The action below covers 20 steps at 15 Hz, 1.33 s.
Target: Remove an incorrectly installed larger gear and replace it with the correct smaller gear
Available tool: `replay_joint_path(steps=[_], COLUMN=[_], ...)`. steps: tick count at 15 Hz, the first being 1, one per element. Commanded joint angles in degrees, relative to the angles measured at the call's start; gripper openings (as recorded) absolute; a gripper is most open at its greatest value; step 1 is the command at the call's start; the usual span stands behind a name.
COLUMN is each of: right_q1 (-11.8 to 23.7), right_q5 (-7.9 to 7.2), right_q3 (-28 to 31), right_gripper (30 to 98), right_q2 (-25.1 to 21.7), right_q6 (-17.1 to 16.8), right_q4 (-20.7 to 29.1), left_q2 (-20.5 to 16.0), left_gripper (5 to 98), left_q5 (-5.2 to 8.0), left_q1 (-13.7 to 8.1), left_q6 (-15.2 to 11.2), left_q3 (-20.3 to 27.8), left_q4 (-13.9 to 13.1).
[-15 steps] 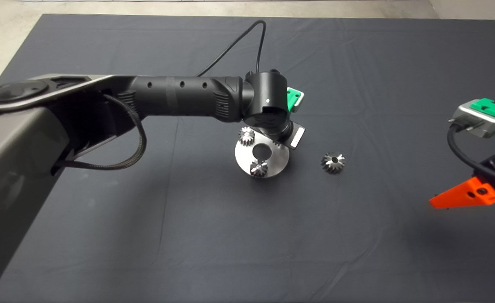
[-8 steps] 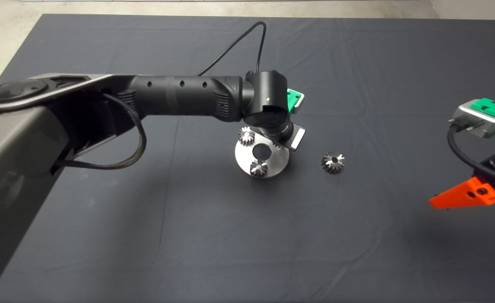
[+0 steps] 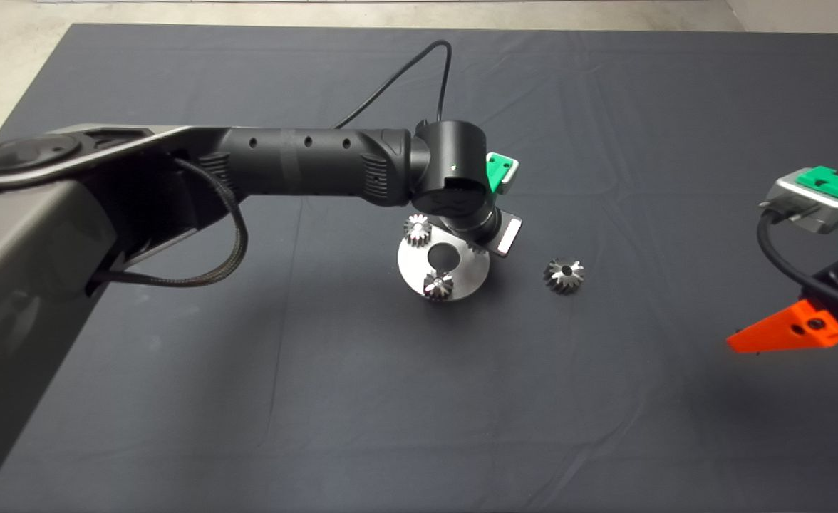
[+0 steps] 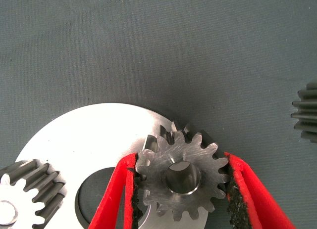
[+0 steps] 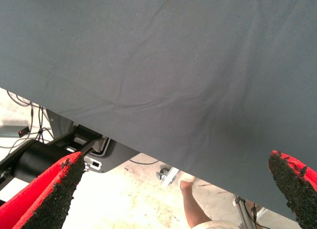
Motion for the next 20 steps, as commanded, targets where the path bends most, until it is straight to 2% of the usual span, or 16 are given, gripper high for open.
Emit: replay_joint_path(steps=[1,8,12,16,20], right_q1=[1.02,1.02,1.02,1.02,1.02], right_q5=[0.22,0.16,0.16,0.25,0.25], right_q3=[0.10,0.10,0.10,0.10,0.10], right_gripper=[97.7,97.7,97.7,97.7,97.7], right_q2=[-0.05,-0.04,-0.05,-0.13,-0.31], right_q6=[0.22,0.22,0.18,0.13,0.13], right_q4=[1.74,1.74,1.74,1.74,1.74], left_q2=[0.36,0.36,0.36,0.32,0.27], left_gripper=[32.6,32.6,32.6,32.6,32.4], left_q5=[-2.00,-2.18,-1.44,0.32,3.18], left_q1=[-1.31,-1.31,-1.31,-1.48,-1.45], left_q6=[-0.14,0.48,0.92,1.01,1.09], left_q3=[0.05,-3.11,-2.94,-0.40,0.40], left_q4=[-1.15,-1.07,-1.07,-1.07,-0.98])
